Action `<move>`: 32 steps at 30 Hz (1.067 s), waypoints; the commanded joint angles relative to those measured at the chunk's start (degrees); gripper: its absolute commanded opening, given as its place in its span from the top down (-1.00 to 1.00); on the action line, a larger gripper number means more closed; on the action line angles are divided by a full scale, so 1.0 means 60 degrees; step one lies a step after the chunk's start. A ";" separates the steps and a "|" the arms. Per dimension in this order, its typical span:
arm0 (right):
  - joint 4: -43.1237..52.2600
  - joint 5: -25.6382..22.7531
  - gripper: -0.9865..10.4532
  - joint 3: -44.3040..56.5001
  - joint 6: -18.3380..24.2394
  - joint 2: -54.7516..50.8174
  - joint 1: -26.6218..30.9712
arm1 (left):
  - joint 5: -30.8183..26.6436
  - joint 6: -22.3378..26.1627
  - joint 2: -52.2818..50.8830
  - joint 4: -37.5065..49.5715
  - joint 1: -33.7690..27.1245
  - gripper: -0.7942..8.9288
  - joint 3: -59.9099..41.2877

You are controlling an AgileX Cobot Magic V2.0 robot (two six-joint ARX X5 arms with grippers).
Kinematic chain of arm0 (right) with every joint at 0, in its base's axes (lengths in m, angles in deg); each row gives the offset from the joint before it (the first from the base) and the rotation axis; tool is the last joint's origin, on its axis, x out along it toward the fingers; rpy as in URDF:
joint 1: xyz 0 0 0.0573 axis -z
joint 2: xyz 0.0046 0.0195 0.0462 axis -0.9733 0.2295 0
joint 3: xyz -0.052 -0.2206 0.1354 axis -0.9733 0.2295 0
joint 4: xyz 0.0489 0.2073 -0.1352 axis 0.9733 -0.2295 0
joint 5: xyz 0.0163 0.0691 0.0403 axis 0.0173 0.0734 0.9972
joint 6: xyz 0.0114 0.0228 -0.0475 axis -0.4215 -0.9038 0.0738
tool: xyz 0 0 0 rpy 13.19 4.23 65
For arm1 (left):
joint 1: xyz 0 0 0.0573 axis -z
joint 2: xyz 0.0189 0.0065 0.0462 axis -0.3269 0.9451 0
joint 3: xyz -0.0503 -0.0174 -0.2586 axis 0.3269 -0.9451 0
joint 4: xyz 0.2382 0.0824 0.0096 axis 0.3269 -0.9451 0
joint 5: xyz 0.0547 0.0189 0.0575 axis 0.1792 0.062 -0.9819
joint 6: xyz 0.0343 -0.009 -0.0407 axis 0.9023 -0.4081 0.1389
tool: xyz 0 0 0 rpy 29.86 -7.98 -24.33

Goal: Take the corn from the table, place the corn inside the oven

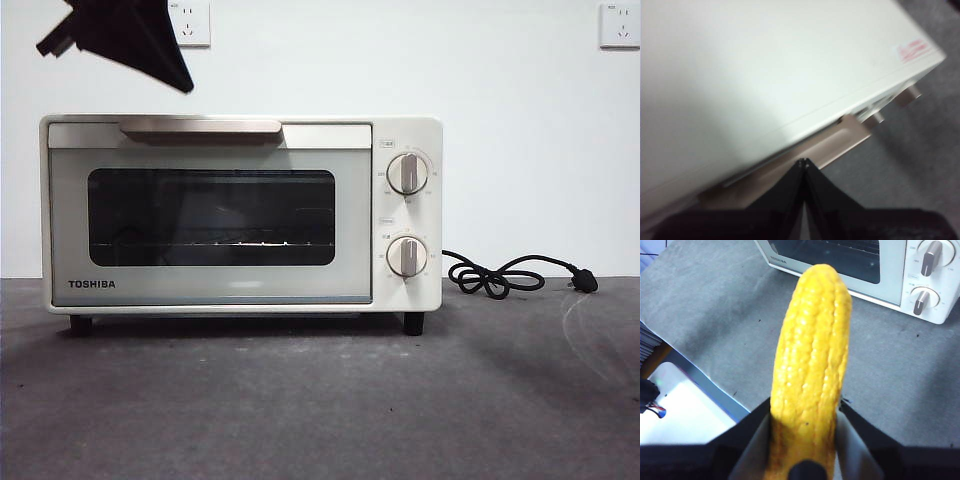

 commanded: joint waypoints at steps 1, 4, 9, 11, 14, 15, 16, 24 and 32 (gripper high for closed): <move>-0.0033 -0.0138 0.85 -0.0186 -0.0069 -0.0007 -0.0011 | -0.0488 0.0310 0.0160 -0.0073 0.0135 0.85 0.0025; -0.0073 -0.0186 0.85 -0.0306 -0.0055 -0.0011 -0.0011 | -0.0892 0.0466 0.0295 -0.0113 0.0284 0.85 0.0025; -0.0138 -0.0211 0.85 -0.0364 -0.0022 -0.0007 -0.0015 | -0.1490 0.0590 0.0466 -0.0091 0.0448 0.85 0.0025; -0.0215 -0.0211 0.85 -0.0364 -0.0022 -0.0007 -0.0015 | -0.1534 0.0674 0.0539 -0.0098 0.0481 0.85 0.0025; -0.0281 -0.0211 0.85 -0.0364 0.0007 -0.0011 -0.0011 | -0.1519 0.0670 0.0619 -0.0273 0.0521 0.85 0.0025; -0.0281 -0.0211 0.85 -0.0364 0.0007 -0.0011 -0.0011 | -0.1512 0.0670 0.0648 -0.0361 0.0521 0.85 0.0025; -0.0273 -0.0211 0.85 -0.0364 0.0007 -0.0011 -0.0015 | -0.1515 0.0670 0.0656 -0.0503 0.0521 0.85 0.0025; -0.0266 -0.0361 0.85 -0.0364 0.0011 -0.0007 -0.0007 | -0.1519 0.0962 0.0652 -0.1738 0.0805 0.85 0.0025; -0.0266 -0.0390 0.85 -0.0364 0.0011 -0.0007 -0.0007 | -0.1519 0.1031 0.0645 -0.2860 0.1515 0.85 0.0025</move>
